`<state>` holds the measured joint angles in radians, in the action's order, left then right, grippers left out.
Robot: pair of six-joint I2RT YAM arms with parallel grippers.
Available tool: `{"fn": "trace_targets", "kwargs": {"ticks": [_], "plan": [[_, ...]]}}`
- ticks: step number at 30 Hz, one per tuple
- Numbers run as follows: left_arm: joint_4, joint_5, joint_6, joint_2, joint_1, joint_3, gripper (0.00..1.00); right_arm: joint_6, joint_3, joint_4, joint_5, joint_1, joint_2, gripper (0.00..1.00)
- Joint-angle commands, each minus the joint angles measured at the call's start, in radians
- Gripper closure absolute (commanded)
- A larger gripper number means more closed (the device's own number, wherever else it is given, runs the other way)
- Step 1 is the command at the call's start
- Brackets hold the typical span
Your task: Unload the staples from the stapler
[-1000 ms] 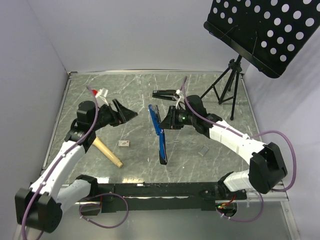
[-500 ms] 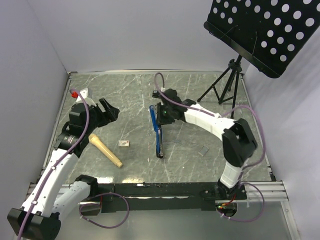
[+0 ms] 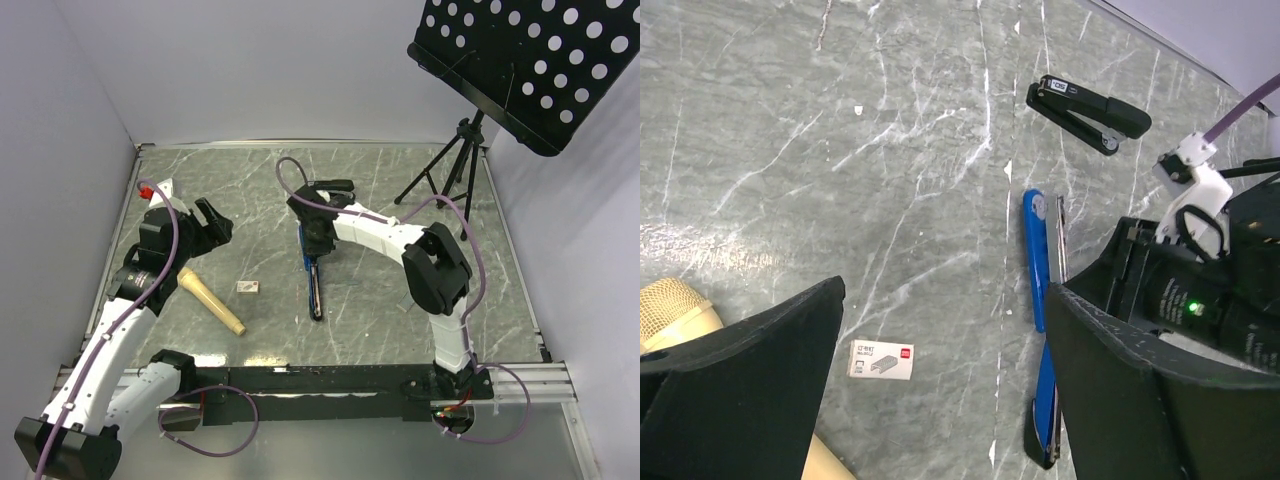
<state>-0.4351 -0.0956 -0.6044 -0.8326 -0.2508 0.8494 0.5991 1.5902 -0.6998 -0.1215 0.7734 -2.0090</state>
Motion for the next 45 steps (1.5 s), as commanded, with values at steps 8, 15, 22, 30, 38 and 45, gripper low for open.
{"fn": "trace_targets", "kwargs": {"ticks": [8, 15, 22, 30, 38, 45], "plan": [[0.012, 0.019, -0.001, 0.000, 0.024, 0.008, 0.13, 0.076, 0.063, -0.041, -0.079, 0.027, -0.017, 0.82], [0.013, 0.046, 0.002, -0.011, 0.030, 0.011, 0.12, 0.096, 0.034, -0.004, -0.118, 0.027, -0.008, 0.76], [0.019, 0.053, 0.008, -0.017, 0.030, 0.010, 0.12, 0.082, 0.011, 0.051, -0.070, 0.026, 0.012, 0.59], [0.024, 0.086, 0.020, -0.010, 0.031, 0.002, 0.12, -0.056, -0.019, 0.118, 0.020, 0.018, 0.074, 0.44], [0.073, 0.123, 0.028, 0.062, 0.031, -0.021, 0.13, -0.589, 0.017, 0.192, 0.229, -0.144, 0.184, 0.40], [0.084, 0.132, 0.020, 0.098, 0.030, -0.027, 0.14, -0.893, 0.214, 0.146, 0.238, -0.281, 0.032, 0.31]]}}
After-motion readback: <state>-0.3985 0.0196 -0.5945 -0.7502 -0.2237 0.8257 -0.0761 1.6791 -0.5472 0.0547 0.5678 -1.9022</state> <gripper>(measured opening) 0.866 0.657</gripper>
